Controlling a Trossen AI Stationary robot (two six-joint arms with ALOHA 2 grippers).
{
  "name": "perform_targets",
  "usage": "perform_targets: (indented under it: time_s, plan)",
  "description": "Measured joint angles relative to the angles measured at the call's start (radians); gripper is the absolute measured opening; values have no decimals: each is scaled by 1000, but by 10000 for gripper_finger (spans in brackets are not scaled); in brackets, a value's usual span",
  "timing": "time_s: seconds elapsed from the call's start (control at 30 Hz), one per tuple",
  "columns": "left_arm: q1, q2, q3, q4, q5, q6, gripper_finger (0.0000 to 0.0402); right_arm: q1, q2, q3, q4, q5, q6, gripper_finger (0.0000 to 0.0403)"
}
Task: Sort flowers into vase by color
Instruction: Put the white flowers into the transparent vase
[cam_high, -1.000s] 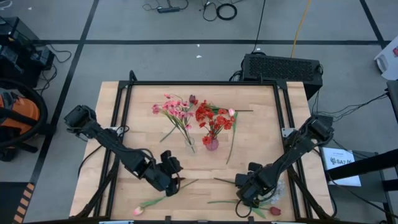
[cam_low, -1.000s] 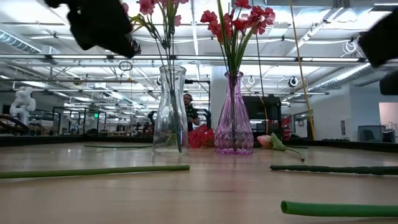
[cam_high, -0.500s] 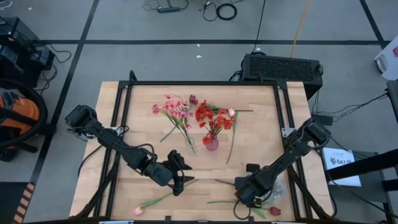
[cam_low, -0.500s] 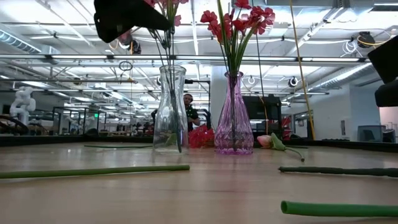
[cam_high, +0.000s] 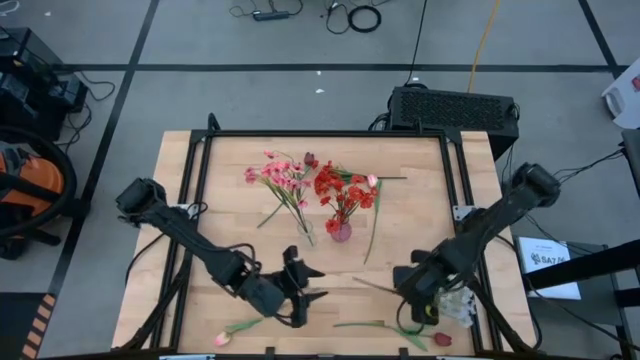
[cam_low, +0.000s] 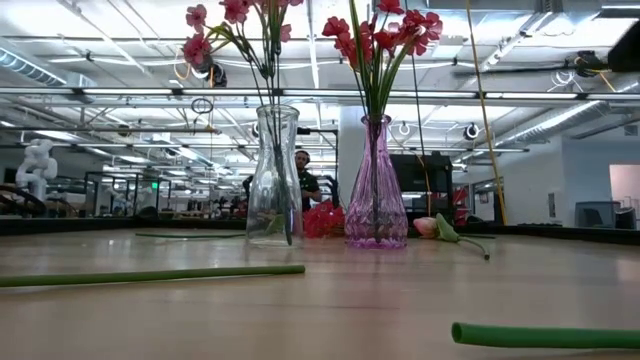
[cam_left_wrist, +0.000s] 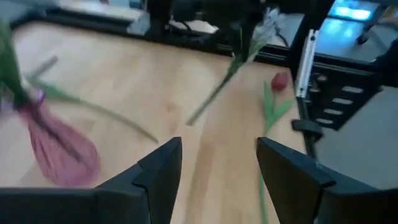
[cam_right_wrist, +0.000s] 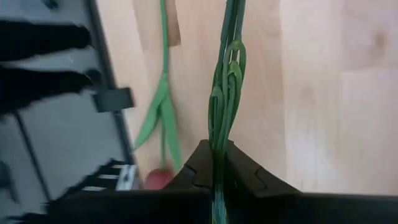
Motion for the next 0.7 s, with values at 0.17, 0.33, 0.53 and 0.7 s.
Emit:
perform_targets:
  time_s: [0.17, 0.33, 0.53, 0.7]
  plan:
    - [2, 114, 142, -23, -78, 192, 214, -38, -156, -4, -37, 75, 125, 2]
    - [10, 199, 260, -27, -185, 430, 214, -49, -291, -47, -24, 85, 291, 1]
    - [40, 281, 372, -23, -281, 713, 214, -49, -433, -226, 210, 65, 544, 1]
    - [71, 341, 439, -15, -283, 896, 214, -49, -504, -367, 611, 113, 636, 1]
